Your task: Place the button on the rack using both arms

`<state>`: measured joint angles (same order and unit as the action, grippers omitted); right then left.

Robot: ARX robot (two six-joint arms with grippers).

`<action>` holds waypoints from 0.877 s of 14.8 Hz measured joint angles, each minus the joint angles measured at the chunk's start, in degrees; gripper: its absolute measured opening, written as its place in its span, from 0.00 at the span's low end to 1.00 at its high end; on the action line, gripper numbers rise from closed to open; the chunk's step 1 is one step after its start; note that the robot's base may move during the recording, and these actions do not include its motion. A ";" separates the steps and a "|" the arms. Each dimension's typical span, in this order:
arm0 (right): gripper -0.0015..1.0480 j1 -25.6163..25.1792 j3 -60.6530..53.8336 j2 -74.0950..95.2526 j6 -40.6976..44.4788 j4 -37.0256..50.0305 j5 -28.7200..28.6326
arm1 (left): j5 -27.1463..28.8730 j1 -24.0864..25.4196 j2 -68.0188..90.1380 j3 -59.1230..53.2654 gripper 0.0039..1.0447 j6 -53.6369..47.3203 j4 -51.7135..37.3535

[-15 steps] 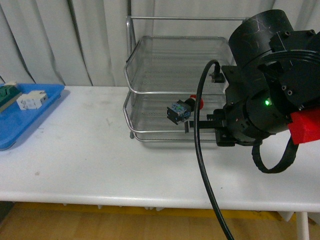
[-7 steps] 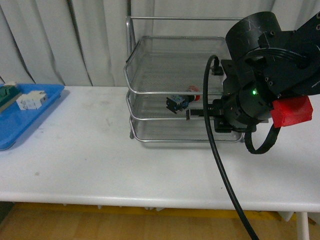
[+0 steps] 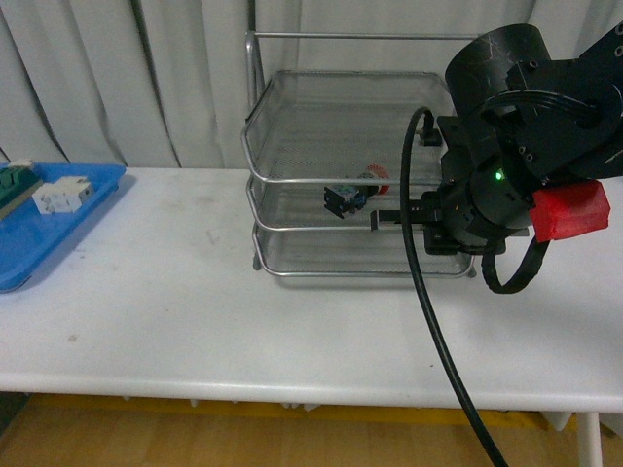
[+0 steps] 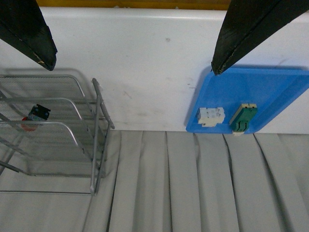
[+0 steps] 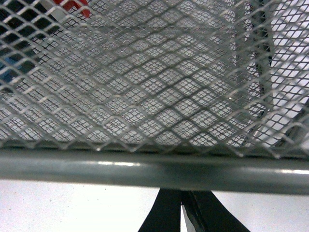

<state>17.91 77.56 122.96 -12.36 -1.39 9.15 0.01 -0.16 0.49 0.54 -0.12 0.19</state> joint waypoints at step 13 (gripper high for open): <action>0.02 -9.49 -40.57 -44.70 -13.38 15.32 -16.85 | 0.00 0.00 0.00 0.00 0.94 0.00 0.02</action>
<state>8.43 36.99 78.26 -25.74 13.93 -7.70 0.01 -0.16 0.49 0.54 -0.12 0.21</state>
